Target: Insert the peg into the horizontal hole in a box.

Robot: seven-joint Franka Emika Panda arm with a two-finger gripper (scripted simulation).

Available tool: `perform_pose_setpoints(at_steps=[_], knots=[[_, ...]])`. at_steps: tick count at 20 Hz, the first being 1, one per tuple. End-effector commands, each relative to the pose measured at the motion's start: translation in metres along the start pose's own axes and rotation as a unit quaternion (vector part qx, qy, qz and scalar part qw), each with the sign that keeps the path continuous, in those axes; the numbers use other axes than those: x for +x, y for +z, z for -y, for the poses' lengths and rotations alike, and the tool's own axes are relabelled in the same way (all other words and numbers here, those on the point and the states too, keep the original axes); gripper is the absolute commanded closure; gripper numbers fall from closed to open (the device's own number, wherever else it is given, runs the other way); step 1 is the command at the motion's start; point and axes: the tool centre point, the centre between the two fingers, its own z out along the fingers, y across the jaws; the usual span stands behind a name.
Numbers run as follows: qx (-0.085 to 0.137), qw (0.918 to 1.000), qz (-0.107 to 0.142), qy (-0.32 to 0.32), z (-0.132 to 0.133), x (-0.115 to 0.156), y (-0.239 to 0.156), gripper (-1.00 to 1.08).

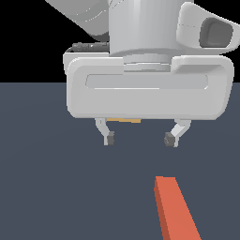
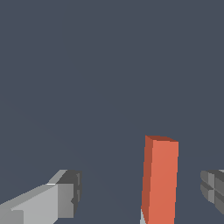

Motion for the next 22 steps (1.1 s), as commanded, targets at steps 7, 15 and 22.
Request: perform_pose_setpoints(at_steps=[7, 15, 22], knots=[[-0.001, 0.9998, 0.003, 0.018, -0.022, -0.092, 0.027, -0.92], [-0.002, 0.9996, 0.004, 0.027, -0.034, -0.138, 0.04, -0.92], [-0.002, 0.9995, 0.005, 0.03, -0.038, -0.154, 0.044, -0.92]])
